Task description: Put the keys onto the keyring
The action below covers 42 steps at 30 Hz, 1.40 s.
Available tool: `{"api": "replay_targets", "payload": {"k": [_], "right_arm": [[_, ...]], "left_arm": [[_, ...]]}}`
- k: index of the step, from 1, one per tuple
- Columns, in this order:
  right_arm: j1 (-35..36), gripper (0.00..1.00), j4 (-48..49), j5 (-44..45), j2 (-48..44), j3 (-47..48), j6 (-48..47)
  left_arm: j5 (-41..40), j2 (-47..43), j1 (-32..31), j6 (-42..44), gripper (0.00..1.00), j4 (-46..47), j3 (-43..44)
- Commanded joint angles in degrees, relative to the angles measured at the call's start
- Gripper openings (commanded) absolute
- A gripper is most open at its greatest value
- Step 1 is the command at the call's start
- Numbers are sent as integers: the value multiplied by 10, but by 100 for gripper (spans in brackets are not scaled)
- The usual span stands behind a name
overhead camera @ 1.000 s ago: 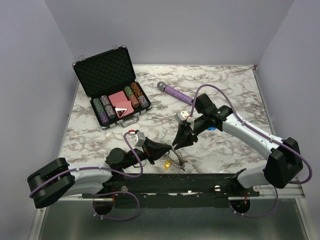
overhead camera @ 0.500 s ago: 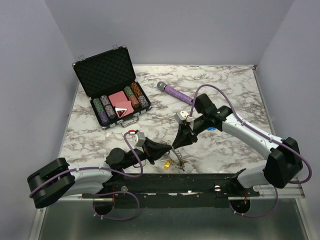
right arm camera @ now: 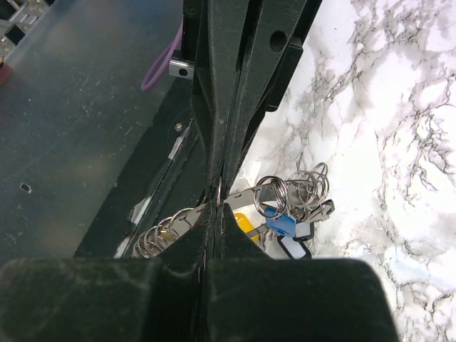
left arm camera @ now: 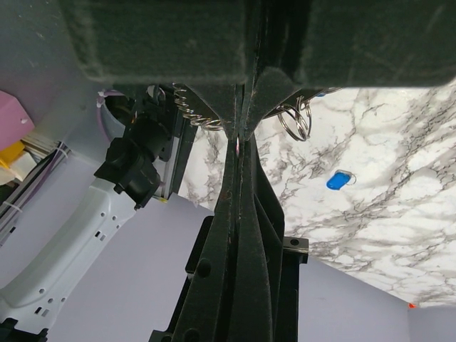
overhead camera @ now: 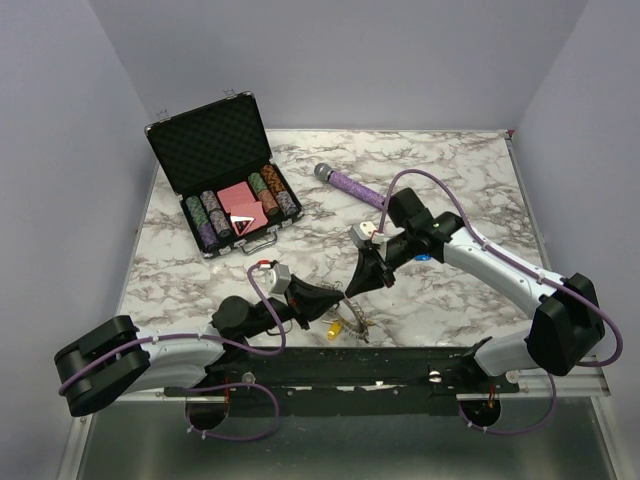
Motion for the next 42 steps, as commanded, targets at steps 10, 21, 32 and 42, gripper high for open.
{"api": "replay_targets", "payload": {"k": [10, 21, 32, 42], "right_arm": [[3, 0, -157, 94, 28, 100, -51], [9, 0, -266, 224, 47, 176, -62], [22, 0, -307, 291, 79, 235, -37], [25, 0, -302, 276, 85, 234, -33]], "left_arm": [[-1, -96, 12, 21, 39, 24, -14], [1, -338, 14, 180, 76, -541, 106], [30, -169, 11, 289, 78, -562, 206], [66, -65, 12, 341, 52, -447, 216]]}}
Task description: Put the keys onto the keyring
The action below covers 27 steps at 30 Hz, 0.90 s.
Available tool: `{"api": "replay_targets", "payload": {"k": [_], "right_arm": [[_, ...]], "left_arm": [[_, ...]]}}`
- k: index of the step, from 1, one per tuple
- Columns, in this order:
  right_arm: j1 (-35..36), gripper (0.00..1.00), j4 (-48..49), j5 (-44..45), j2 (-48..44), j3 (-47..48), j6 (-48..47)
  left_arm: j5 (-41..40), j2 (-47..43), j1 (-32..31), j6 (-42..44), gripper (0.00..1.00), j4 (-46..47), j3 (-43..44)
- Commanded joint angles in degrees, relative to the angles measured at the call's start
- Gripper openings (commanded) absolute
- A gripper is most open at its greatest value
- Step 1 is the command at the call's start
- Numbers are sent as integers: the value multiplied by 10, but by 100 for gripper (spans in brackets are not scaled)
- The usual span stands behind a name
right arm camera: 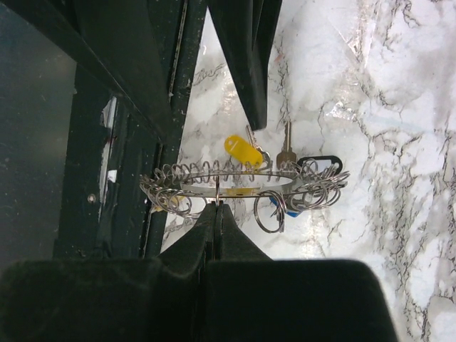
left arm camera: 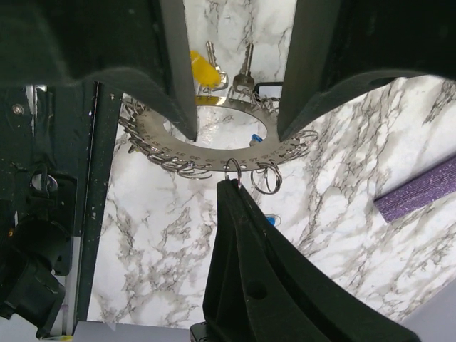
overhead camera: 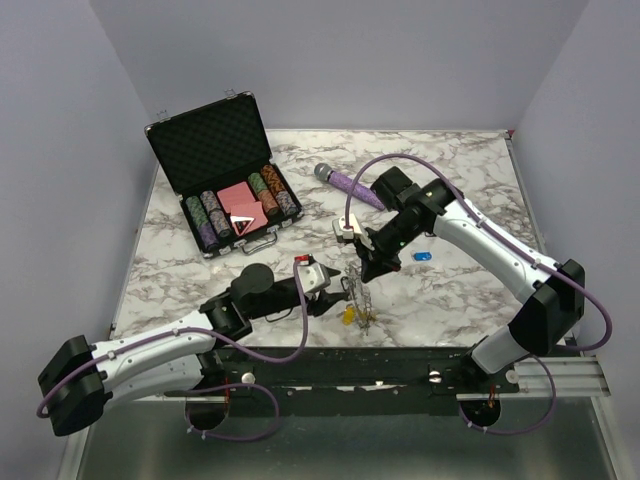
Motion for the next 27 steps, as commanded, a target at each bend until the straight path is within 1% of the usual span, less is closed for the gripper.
{"api": "replay_targets", "payload": {"k": [1, 5, 7, 10, 12, 13, 16, 18, 19, 22, 27], "right_arm": [[5, 0, -9, -9, 7, 18, 6], [5, 0, -8, -13, 7, 17, 6], [5, 0, -9, -15, 7, 16, 6], [5, 0, -8, -17, 7, 14, 6], [5, 0, -8, -20, 7, 14, 6], [5, 0, -8, -21, 7, 15, 4], [5, 0, -9, -23, 6, 14, 5], [5, 0, -9, -25, 5, 13, 4], [5, 0, -9, -26, 5, 14, 4], [5, 0, -8, -29, 5, 12, 4], [5, 0, -8, -35, 4, 13, 3]], "left_arm": [[36, 48, 1, 34, 51, 65, 24], [43, 75, 1, 30, 43, 97, 24], [49, 83, 1, 26, 40, 113, 25], [54, 96, 1, 19, 36, 123, 29], [58, 105, 1, 15, 31, 127, 30], [60, 108, 1, 13, 31, 128, 31], [64, 116, 1, 8, 25, 130, 32], [64, 118, 1, 8, 24, 129, 32], [65, 120, 1, 8, 22, 130, 31], [62, 121, 1, 8, 21, 128, 32], [62, 124, 1, 8, 17, 120, 37]]}}
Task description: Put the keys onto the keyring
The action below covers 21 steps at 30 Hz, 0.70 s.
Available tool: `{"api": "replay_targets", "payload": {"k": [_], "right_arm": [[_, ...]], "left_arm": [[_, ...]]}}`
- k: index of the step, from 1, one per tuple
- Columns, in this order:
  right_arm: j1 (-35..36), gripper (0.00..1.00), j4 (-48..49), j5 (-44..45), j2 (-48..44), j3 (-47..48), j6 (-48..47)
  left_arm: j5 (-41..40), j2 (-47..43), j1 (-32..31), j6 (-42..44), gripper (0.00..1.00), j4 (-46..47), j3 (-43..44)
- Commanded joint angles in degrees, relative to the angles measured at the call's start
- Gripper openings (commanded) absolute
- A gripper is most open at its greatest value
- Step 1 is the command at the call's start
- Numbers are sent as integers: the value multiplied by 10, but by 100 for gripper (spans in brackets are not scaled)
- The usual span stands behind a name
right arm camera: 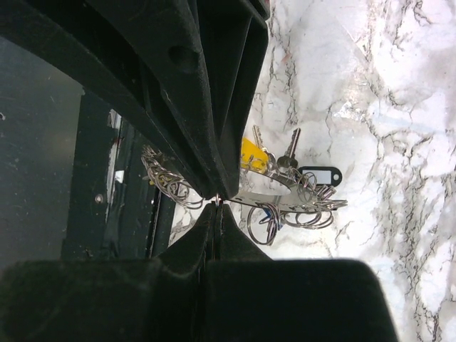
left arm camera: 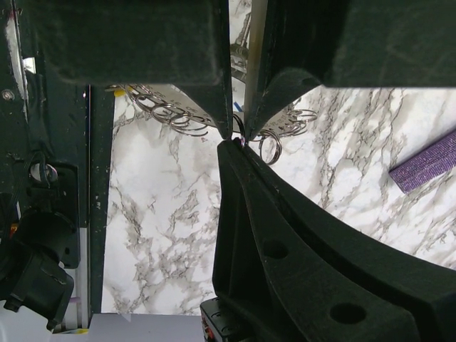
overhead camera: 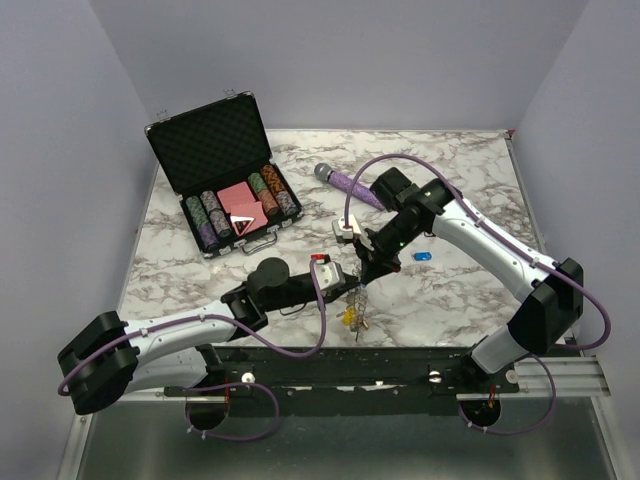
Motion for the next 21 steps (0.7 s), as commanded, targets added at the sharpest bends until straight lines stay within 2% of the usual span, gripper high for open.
{"api": "replay_targets", "payload": {"k": [1, 4, 9, 14, 16, 19, 21], "right_arm": [[5, 0, -4, -30, 0, 13, 4], [5, 0, -4, -33, -1, 13, 4], [6, 0, -4, -39, -2, 12, 3], [5, 3, -3, -48, -7, 12, 4], [5, 13, 3, -52, -11, 10, 10], [-2, 38, 17, -56, -23, 6, 31], [-22, 45, 22, -78, -27, 1, 36]], "left_arm": [[20, 6, 1, -3, 17, 2, 21], [20, 8, 1, -3, 17, -3, 23], [25, 11, 1, -4, 0, -14, 26], [20, 2, 3, -30, 0, -11, 16], [6, -11, 4, -44, 0, -1, 4], [-14, -39, 7, -102, 0, 30, -25], [-24, -65, 10, -143, 0, 57, -47]]}}
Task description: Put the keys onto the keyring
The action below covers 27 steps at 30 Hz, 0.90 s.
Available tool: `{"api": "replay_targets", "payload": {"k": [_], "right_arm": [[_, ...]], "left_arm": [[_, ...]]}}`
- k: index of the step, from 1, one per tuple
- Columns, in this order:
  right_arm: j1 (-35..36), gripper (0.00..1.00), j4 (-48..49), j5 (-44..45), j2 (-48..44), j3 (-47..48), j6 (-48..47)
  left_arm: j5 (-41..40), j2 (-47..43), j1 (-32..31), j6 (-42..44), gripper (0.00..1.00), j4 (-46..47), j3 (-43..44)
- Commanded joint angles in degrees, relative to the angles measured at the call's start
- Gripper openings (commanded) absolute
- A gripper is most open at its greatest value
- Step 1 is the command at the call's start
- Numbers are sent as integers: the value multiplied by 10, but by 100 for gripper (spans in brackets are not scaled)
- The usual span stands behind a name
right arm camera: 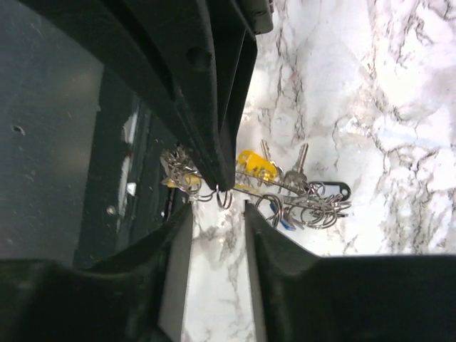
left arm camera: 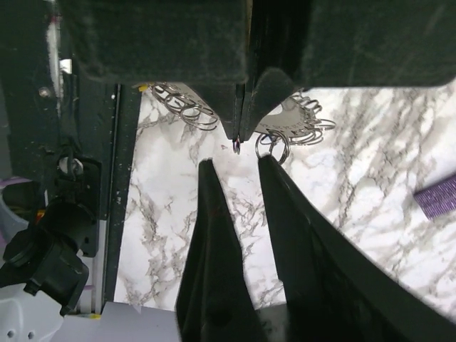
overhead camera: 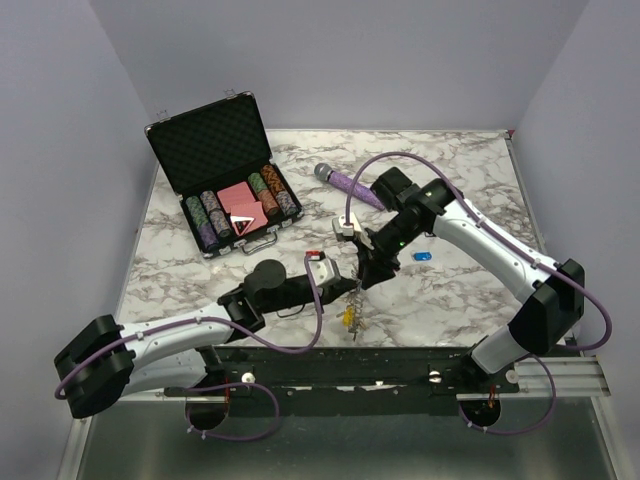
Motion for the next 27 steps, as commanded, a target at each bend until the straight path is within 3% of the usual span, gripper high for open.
{"api": "replay_targets", "payload": {"k": [1, 10, 18, 23, 27], "right_arm": [[-32, 47, 21, -71, -27, -4, 14], [-64, 49, 71, -241, -109, -122, -97], [-64, 49, 114, -294, -98, -134, -64], [-63, 49, 136, -317, -82, -125, -18], [-63, 48, 144, -323, -82, -118, 8]], "left_arm": [[-23, -55, 8, -105, 0, 76, -45], [-39, -99, 14, -287, 0, 275, -142], [-63, -91, 14, -349, 0, 403, -174], [-79, -38, 14, -384, 0, 510, -181], [-80, -11, 14, -388, 0, 539, -171]]}}
